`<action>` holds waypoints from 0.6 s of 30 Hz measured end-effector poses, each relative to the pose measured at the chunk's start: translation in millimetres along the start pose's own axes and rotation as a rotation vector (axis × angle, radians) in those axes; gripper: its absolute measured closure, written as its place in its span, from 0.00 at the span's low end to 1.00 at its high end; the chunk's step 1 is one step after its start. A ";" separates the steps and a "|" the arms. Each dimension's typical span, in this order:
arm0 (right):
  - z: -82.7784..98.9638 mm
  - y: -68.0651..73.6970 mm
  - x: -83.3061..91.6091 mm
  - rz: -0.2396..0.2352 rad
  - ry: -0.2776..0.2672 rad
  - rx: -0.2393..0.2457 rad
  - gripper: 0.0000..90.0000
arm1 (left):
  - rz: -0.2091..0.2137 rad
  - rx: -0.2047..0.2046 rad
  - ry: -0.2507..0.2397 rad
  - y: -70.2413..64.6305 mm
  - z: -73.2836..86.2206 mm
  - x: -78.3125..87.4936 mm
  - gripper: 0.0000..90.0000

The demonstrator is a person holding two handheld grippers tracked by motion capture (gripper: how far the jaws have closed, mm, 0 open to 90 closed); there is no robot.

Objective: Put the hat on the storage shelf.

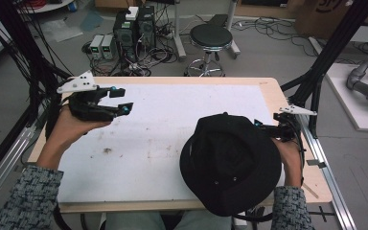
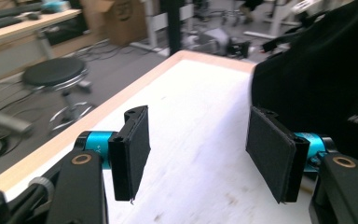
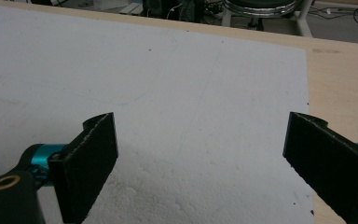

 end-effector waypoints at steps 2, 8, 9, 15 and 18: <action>0.2 0.2 -0.4 -0.001 0.003 0.002 0.11 | -0.045 0.016 0.010 6.3 10.8 3.5 0.44; -1.0 1.4 -2.8 -0.005 -0.002 0.008 0.11 | -0.147 0.050 0.024 22.8 41.1 14.5 0.44; -0.9 2.1 -2.9 -0.008 0.003 0.003 0.11 | -0.158 0.059 0.022 25.6 45.3 16.8 0.44; -2.2 4.7 -5.2 -0.016 0.001 0.010 0.11 | -0.229 0.111 0.024 41.0 67.7 28.7 0.43; -2.5 5.9 -5.6 -0.018 0.001 0.012 0.11 | -0.262 0.126 0.025 46.4 75.8 32.2 0.43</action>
Point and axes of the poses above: each handheld gripper's, and its own axes: x roughly backward along the jaws, z roughly out of its underside, y roughly to its left, the point moved 6 cm from there along -x, roughly forward along the jaws, and after that the axes turned 8 degrees about y, right-handed, at the moved point
